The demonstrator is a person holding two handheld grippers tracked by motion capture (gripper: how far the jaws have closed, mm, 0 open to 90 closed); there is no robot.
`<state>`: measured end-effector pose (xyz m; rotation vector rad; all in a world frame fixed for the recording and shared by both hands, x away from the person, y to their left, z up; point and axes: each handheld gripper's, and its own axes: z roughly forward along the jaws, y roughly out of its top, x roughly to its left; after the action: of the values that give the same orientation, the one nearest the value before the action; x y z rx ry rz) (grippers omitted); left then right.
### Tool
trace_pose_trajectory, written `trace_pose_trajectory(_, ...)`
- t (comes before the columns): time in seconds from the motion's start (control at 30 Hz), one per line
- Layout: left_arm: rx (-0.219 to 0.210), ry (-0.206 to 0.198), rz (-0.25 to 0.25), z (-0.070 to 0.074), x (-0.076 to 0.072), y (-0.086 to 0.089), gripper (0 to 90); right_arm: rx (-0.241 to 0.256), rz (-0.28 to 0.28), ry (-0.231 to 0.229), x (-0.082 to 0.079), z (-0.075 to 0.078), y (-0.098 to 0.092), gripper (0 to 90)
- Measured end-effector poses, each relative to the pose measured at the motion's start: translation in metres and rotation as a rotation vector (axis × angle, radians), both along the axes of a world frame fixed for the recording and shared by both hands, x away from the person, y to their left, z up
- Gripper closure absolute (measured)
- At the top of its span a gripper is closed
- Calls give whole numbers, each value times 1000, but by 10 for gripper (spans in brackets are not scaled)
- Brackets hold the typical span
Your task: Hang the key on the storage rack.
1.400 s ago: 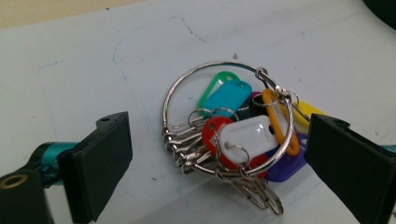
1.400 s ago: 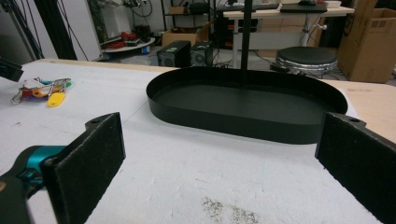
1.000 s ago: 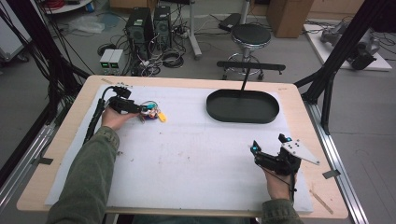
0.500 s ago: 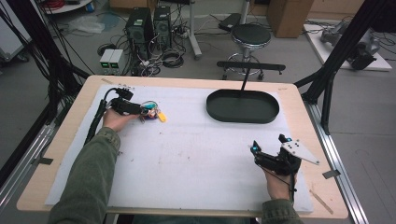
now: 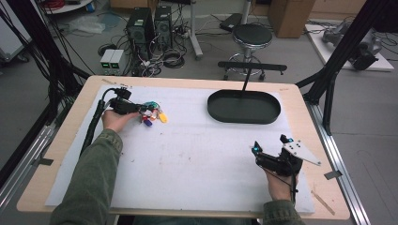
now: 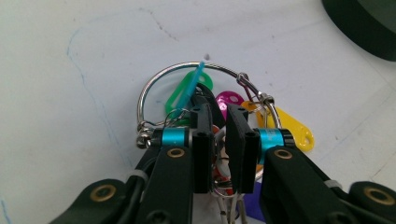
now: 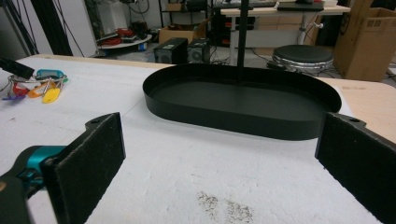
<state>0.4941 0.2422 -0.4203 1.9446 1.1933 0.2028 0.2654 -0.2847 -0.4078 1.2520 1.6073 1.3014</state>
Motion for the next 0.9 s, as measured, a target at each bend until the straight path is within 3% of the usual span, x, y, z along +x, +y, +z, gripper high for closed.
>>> trace_pose_trajectory(0.33, 57, -38, -32, 10, -6, -4, 845, 0, 0, -9, 0, 1, -1, 5)
trace_pose_trajectory(0.53, 38, -71, -29, 21, -11, -4, 845, 1, 2, -9, 0, 0, 0, 5)
trace_pose_trajectory(0.9, 48, -117, -49, 44, -17, -4, 846, 1, 5, -14, 1, 1, 0, 5)
